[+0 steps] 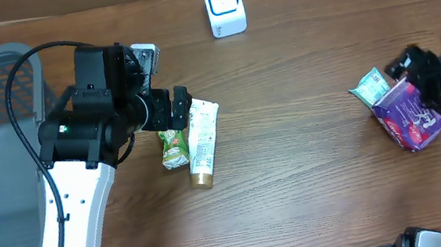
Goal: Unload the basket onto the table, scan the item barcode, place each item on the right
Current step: 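Carry the purple pack right and drop it on the table, then reach the right gripper to the white tube and grasp it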
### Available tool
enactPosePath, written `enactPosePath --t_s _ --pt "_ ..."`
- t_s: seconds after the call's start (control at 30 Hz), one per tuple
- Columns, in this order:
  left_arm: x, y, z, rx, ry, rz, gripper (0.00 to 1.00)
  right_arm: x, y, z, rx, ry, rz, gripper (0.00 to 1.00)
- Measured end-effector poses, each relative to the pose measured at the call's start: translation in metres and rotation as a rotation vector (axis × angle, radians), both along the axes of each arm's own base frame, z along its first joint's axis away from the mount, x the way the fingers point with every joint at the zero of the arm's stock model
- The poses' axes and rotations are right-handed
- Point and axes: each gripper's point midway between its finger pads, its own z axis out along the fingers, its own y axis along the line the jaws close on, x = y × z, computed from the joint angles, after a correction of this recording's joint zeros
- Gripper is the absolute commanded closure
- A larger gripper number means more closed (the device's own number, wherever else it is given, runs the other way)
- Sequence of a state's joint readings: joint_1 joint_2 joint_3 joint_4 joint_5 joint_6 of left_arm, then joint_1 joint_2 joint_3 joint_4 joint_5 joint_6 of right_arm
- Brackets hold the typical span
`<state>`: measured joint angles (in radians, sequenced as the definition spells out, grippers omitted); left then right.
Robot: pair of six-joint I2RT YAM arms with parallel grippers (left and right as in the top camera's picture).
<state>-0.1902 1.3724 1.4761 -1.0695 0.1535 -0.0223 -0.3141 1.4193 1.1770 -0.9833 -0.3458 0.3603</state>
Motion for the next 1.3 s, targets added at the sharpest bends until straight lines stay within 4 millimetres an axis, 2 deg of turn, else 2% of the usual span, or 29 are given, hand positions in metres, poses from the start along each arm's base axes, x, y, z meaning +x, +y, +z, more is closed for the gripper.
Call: enactPosePath --t_s 0.03,0.1,0.13,0.2,0.23,0.3,0.4,0.47,0.5,0.53,0.57,0.63,0.67,0.73,0.77,0.93,1.1,1.3 --pt "0.0 0.0 0.0 0.0 0.0 0.0 0.0 0.012 0.018 0.012 0.025 -0.062 0.067 0.02" --pt "0.0 0.0 0.0 0.0 0.0 0.0 0.0 0.025 0.053 0.024 0.063 -0.133 0.172 0.02" --pt "0.0 0.0 0.0 0.0 0.0 0.0 0.0 0.029 0.08 0.028 0.085 -0.163 0.245 0.02" --pt "0.0 0.0 0.0 0.0 0.0 0.0 0.0 0.033 0.117 0.036 0.108 -0.21 0.344 0.04" --pt "0.0 0.0 0.0 0.0 0.0 0.0 0.0 0.035 0.143 0.039 0.128 -0.237 0.41 0.08" --pt "0.0 0.0 0.0 0.0 0.0 0.0 0.0 0.032 0.182 0.037 0.163 -0.242 0.501 0.26" --pt "0.0 0.0 0.0 0.0 0.0 0.0 0.01 0.032 0.226 0.025 0.21 -0.223 0.571 0.28" --pt "0.0 0.0 0.0 0.0 0.0 0.0 0.0 0.031 0.254 0.012 0.241 -0.197 0.608 0.28" --pt "0.0 0.0 0.0 0.0 -0.001 0.0 0.0 0.028 0.277 0.0 0.264 -0.172 0.631 0.27" --pt "0.0 0.0 0.0 0.0 0.0 0.0 0.0 0.023 0.29 -0.007 0.274 -0.152 0.647 0.27" --pt "0.0 0.0 0.0 0.0 -0.001 0.0 0.0 0.018 0.305 -0.015 0.283 -0.13 0.659 0.26" --pt "0.0 0.0 0.0 0.0 0.0 0.0 0.0 0.008 0.329 -0.031 0.286 -0.082 0.666 0.14" --pt "0.0 0.0 0.0 0.0 0.0 0.0 0.0 0.002 0.339 -0.04 0.282 -0.059 0.67 0.14" --pt "0.0 0.0 0.0 0.0 0.0 0.0 0.0 -0.005 0.353 -0.053 0.277 -0.028 0.675 0.14" --pt "0.0 0.0 0.0 0.0 0.0 0.0 0.0 -0.011 0.366 -0.068 0.265 -0.002 0.674 0.14" --pt "0.0 0.0 0.0 0.0 0.0 0.0 0.0 -0.022 0.388 -0.105 0.245 0.06 0.649 0.2" --pt "0.0 0.0 0.0 0.0 0.0 0.0 0.0 -0.013 0.395 -0.122 0.247 0.048 0.628 0.23" --pt "0.0 0.0 0.0 0.0 0.0 0.0 0.0 0.002 0.402 -0.132 0.253 -0.004 0.613 0.41"
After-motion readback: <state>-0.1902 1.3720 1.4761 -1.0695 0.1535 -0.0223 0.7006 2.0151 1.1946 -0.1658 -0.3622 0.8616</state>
